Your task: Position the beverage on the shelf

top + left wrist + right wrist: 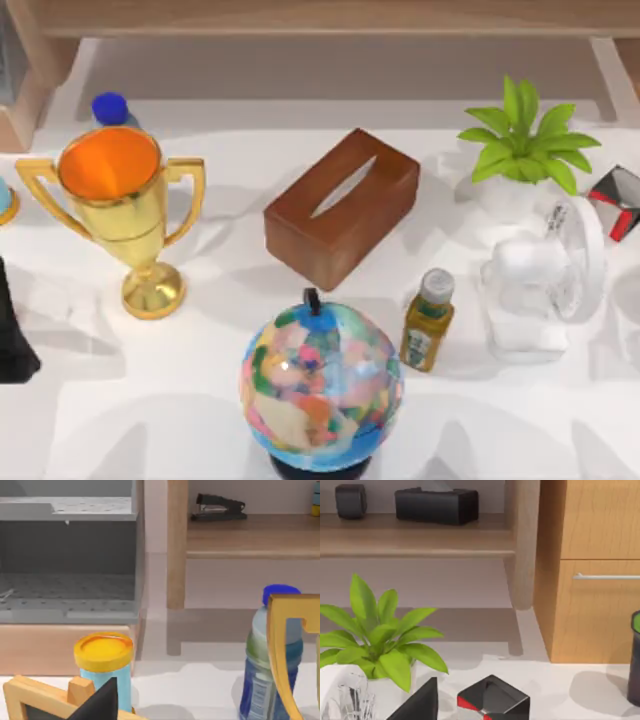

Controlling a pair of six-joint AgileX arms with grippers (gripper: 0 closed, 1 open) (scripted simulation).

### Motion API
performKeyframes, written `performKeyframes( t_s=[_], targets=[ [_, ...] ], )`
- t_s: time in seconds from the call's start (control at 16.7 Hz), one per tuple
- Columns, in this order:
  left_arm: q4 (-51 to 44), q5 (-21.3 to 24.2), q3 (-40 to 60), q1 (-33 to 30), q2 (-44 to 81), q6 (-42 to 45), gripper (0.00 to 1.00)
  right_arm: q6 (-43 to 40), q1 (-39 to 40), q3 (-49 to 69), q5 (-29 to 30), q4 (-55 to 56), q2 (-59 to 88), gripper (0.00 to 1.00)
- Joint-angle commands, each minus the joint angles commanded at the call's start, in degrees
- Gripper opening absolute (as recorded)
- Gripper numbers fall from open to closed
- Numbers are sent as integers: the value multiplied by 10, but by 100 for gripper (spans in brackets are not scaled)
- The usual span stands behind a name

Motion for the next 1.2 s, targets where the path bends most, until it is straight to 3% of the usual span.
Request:
performKeyframes(
  t_s=[0.24,0.48,1.2],
  targets=[
    [0,0,0,0,0,0,100,-1,-10,2,-10,17,18,100],
    [0,0,0,0,0,0,100,-8,-67,15,-63,119,126,100],
    [0,0,0,0,0,0,100,-41,-358,79,-340,666,788,100]
  ],
)
